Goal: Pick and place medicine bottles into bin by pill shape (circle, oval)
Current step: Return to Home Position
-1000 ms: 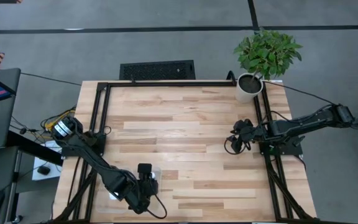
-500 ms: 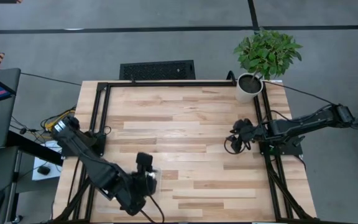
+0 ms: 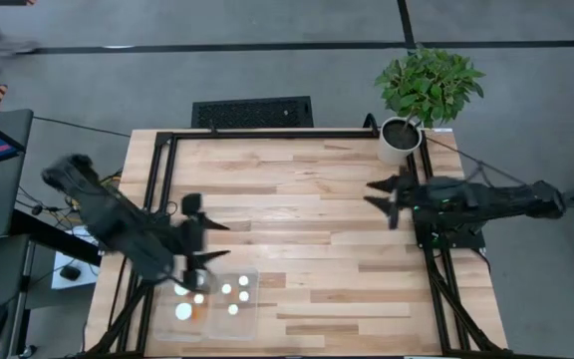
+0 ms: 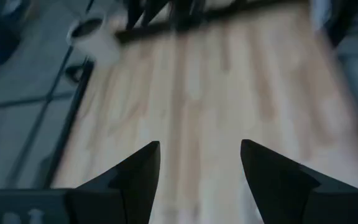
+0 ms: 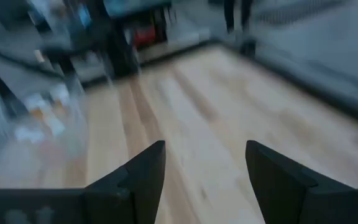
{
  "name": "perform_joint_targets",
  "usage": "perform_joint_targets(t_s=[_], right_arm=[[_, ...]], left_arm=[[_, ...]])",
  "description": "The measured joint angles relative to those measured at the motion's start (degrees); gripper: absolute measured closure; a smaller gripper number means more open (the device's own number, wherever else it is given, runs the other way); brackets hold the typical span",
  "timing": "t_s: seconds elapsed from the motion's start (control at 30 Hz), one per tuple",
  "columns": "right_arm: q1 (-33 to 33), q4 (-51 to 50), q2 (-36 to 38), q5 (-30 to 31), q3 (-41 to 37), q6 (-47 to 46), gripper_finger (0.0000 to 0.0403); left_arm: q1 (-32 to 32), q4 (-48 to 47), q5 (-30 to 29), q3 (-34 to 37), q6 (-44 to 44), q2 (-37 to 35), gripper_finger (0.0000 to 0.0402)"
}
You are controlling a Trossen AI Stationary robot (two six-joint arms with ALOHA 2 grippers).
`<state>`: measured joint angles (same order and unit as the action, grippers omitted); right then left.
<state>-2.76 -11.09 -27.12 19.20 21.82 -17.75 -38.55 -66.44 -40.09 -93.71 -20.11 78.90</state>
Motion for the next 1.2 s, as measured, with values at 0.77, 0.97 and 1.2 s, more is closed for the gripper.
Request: perform_joint_targets(t_s=[0.77, 0.97, 1.2], right_arm=[[2.1, 11.2, 25.2, -2.1, -18.3, -1.7, 0.0168], [1.7, 16.0, 25.8, -2.7, -21.3, -3.4, 0.0168], [0.8, 16.0, 26.7, -2.8, -21.3, 0.6, 0.0168]], left_arm=[[-0.4, 79.9, 10.8, 91.9, 4.9, -73.2, 0.0184], [-0.5, 76.9, 14.4, 93.0, 8.6, -78.7, 0.0184], [-0.5, 74.7, 11.8, 93.0, 16.5, -78.7, 0.0184]])
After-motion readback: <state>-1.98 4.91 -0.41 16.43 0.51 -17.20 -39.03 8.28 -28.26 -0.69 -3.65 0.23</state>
